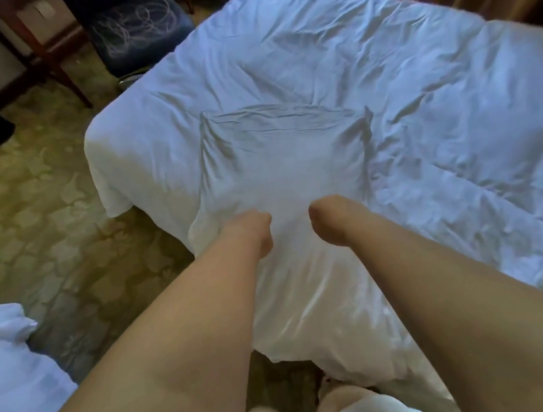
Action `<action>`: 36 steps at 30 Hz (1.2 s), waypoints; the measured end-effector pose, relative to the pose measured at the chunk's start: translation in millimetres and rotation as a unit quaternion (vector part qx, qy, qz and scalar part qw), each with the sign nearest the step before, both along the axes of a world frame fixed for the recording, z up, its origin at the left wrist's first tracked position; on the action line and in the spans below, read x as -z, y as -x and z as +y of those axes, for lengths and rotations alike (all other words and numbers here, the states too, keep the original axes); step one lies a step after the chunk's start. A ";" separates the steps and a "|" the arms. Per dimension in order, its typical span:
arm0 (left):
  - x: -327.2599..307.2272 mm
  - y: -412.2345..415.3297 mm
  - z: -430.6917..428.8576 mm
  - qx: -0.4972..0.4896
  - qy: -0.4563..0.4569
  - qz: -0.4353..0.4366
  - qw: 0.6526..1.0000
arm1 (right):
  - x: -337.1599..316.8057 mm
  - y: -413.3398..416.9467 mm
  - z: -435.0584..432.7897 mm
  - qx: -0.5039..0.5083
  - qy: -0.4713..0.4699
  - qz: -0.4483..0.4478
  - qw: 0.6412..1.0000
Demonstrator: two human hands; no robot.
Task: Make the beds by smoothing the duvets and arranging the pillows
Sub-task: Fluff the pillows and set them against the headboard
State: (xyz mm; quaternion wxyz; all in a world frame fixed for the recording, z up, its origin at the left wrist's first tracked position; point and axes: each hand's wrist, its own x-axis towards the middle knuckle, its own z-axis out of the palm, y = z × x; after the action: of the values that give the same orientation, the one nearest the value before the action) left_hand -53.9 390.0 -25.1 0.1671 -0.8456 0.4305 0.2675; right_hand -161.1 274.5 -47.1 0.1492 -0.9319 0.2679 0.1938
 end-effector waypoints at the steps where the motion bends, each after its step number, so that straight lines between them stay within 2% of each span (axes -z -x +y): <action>1: -1.6 -5.9 -10.8 -0.011 0.004 -0.004 1.000 | -2.1 -3.0 -13.9 0.007 0.004 -0.001 1.000; 4: -2.8 -22.6 -34.7 -0.033 0.020 0.000 0.999 | -8.9 -11.4 -45.2 0.032 0.011 -0.012 0.999; 11: 6.3 -88.2 -74.6 0.021 -0.010 -0.065 0.998 | 3.6 -61.1 -86.1 0.025 0.012 -0.014 1.000; 16: 26.3 -156.0 -127.6 0.018 0.045 -0.061 0.997 | 14.0 -118.4 -125.5 0.051 0.019 -0.006 0.999; 21: 62.9 -243.5 -199.9 0.027 0.087 -0.014 0.996 | 41.3 -197.4 -182.8 0.104 0.009 0.016 0.994; 26: 110.0 -320.7 -261.1 0.024 0.053 0.013 0.998 | 79.7 -258.9 -229.8 0.155 -0.001 0.021 0.988; 30: 142.5 -351.9 -294.4 0.034 0.027 0.036 0.998 | 106.9 -284.1 -254.2 0.162 0.007 0.034 0.986; 33: 163.0 -361.0 -303.5 0.075 0.005 0.036 0.997 | 123.6 -300.7 -270.4 0.148 -0.010 0.071 0.986; 36: 184.7 -361.0 -301.5 0.072 0.000 0.050 0.996 | 139.6 -313.8 -282.0 0.147 -0.032 0.126 0.981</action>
State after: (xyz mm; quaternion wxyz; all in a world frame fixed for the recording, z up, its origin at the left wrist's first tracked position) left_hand 307.2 88.5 -209.7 0.1642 -0.7984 0.4977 0.2965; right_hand 152.7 -7.5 -186.7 0.1709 -0.8452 0.4121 0.2942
